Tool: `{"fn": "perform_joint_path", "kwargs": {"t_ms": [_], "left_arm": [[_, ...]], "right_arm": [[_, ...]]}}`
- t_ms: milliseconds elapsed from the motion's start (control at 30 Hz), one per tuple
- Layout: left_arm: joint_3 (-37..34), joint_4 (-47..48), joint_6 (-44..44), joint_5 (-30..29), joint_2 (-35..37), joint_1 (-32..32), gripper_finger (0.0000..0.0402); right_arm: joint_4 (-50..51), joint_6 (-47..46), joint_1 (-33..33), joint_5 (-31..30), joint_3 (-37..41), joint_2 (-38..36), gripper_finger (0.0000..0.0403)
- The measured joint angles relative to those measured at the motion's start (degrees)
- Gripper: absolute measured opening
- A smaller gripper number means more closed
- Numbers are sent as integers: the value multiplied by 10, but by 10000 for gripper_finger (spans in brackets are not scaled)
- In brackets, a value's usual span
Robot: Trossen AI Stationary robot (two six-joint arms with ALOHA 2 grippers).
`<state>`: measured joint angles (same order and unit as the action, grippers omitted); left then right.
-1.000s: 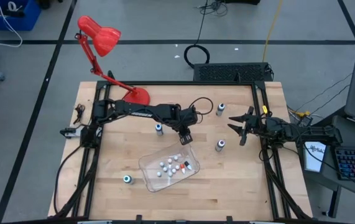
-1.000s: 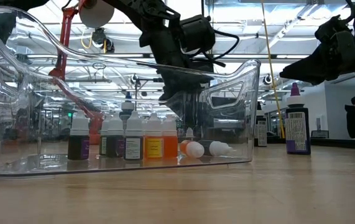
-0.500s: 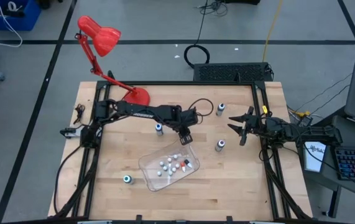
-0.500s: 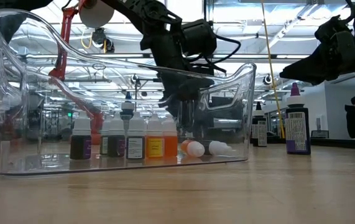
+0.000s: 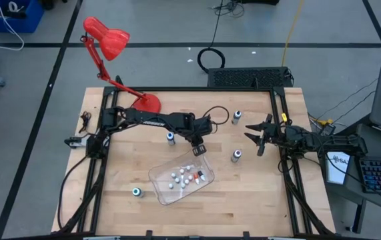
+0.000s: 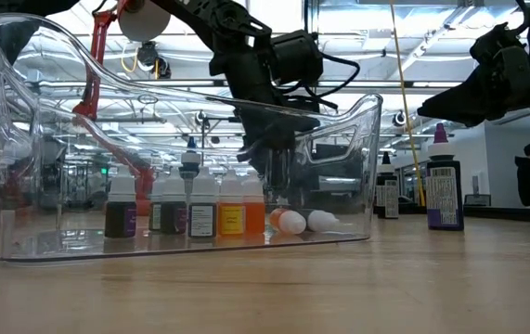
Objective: Pick & Place food coloring
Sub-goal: Put the small black food coloring into the bin
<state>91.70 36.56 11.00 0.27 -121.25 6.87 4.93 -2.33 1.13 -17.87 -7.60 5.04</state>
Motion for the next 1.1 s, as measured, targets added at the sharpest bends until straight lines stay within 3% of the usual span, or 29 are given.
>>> {"fn": "perform_joint_path", "kwargs": {"t_ms": [133, 533, 700, 900, 1100], "left_arm": [[0, 0, -1, 17, 0, 0, 8], [0, 20, -21, 16, 4, -13, 4], [-1, 33, -19, -16, 29, -22, 7], [-1, 37, -17, -76, 63, -31, 43], [0, 36, -17, -101, 67, -15, 114]], "right_arm": [[0, 0, 0, 0, 0, 0, 141], [0, 0, 0, 0, 0, 0, 141], [0, 0, 0, 0, 0, 0, 141], [0, 0, 0, 0, 0, 0, 141], [0, 0, 0, 0, 0, 0, 141]]}}
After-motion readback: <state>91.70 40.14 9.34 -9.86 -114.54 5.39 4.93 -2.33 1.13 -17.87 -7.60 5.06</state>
